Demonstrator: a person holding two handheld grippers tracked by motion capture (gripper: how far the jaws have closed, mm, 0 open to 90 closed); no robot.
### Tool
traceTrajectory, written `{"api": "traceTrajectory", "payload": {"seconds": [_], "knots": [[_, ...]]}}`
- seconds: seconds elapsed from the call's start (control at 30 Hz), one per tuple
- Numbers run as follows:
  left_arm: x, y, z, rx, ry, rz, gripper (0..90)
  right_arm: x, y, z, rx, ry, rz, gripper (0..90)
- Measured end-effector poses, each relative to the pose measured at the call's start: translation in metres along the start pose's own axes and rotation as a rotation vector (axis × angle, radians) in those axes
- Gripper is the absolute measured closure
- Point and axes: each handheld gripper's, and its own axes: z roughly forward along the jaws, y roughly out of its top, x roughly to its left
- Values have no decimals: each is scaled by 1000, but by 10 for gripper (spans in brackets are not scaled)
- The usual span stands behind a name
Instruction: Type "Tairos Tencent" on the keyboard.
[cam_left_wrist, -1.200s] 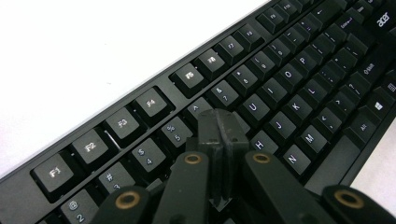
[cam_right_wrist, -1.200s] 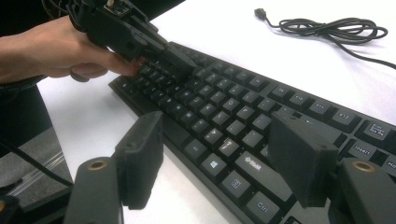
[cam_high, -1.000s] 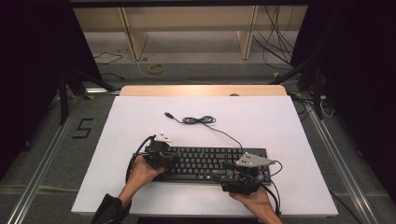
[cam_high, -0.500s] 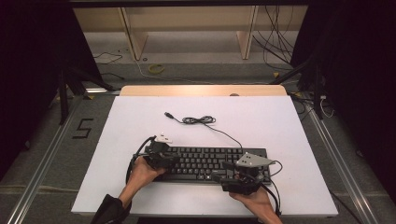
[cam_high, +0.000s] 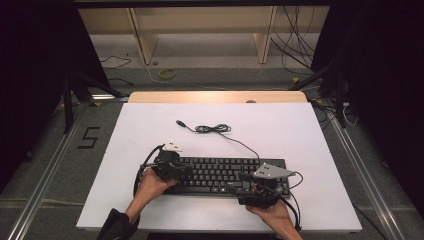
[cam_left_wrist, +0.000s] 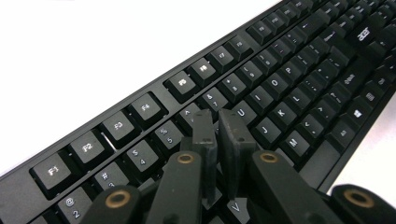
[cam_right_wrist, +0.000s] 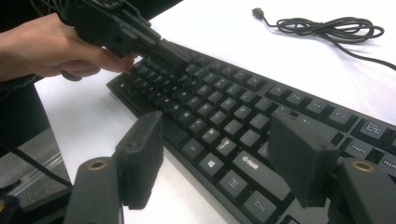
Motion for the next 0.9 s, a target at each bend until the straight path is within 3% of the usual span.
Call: {"api": "traceTrajectory", "payload": {"seconds": [0.27,0.5,0.8,0.9], "knots": [[0,0,-7,-25,-51,-18,719,-1,0,0,-1,-3,-1,369],[-1,-2,-14,-70,-104,-39,484,-4,0,-3,-5,-9,5,368],[-3,-8,-28,-166,-149,-56,370,-7,-2,-8,-11,-17,9,367],[-5,-12,-30,-186,-155,-42,344,-8,-3,-10,-14,-19,11,367]]}}
